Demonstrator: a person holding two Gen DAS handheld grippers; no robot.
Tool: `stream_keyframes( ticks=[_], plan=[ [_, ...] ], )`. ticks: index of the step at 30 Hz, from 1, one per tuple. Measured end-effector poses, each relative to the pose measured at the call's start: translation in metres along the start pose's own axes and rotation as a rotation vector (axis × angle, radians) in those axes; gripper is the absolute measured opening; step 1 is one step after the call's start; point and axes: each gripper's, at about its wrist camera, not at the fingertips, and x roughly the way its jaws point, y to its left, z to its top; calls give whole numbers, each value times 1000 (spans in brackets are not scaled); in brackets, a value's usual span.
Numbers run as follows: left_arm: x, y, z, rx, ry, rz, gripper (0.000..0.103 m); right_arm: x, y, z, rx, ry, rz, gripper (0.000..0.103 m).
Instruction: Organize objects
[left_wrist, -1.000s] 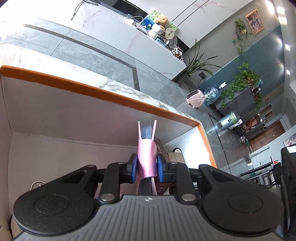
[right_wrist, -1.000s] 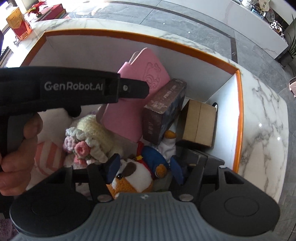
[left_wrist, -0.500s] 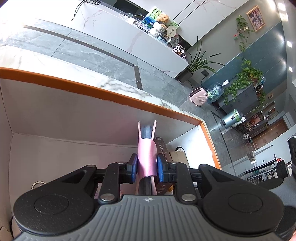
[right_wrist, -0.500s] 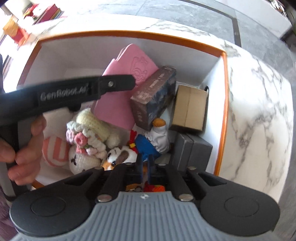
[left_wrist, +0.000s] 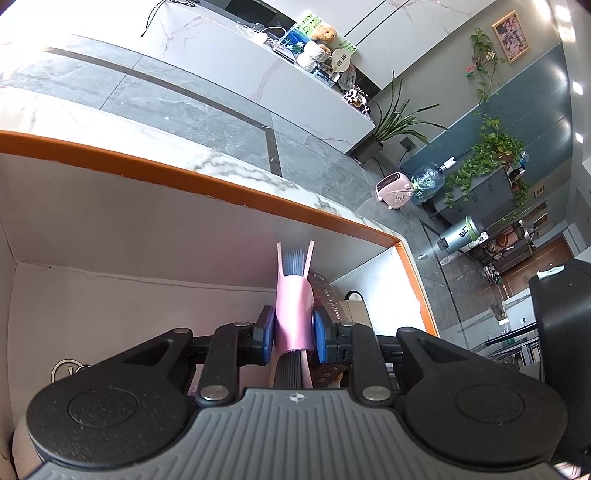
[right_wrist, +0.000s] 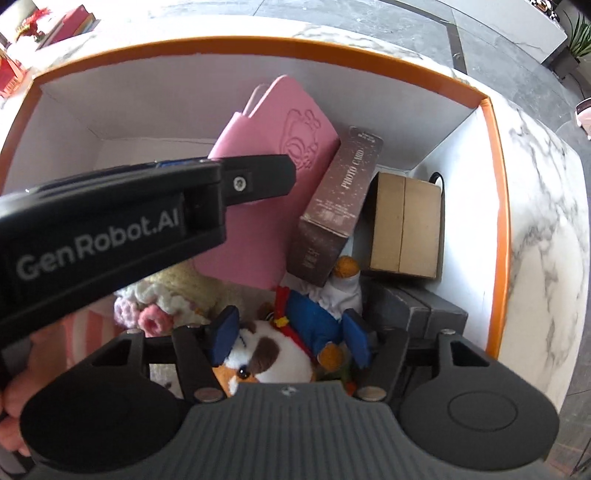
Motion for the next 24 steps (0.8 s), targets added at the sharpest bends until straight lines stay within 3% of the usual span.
stream_keyframes(
  ticks=[3, 4, 5, 11, 12, 13, 14, 17, 20, 24],
  plan=[
    [0, 1, 1, -5, 0, 3, 26, -2, 6, -4, -29, -7, -31, 50],
    [0, 1, 1, -6, -2, 3, 26, -3, 9, -6, -52, -16, -53, 29],
    [0, 1, 1, -8, -2, 2, 26, -5, 11, -8, -80, -23, -100, 28],
    [0, 3, 1, -18, -2, -5, 26, -21, 9, -9, -128, -5, -62, 21],
    [0, 3, 1, -20, -5, -5, 26, -27, 10, -8, -139, -5, -52, 17],
    [1, 3, 1, -21, -5, -9, 26, -34, 11, -9, -154, -8, -39, 4],
    [1, 2, 2, -20, -4, -7, 26, -40, 13, -9, -161, -5, -34, 1],
    [2, 2, 2, -19, 3, -5, 26, -56, 18, -12, -196, -3, -34, 0],
    [3, 2, 2, -23, 8, 3, 26, -63, 18, -14, -175, 16, 19, 0],
    [3, 2, 1, -16, 13, 22, 26, -44, 17, -15, -139, 42, -1, 0]
  ],
)
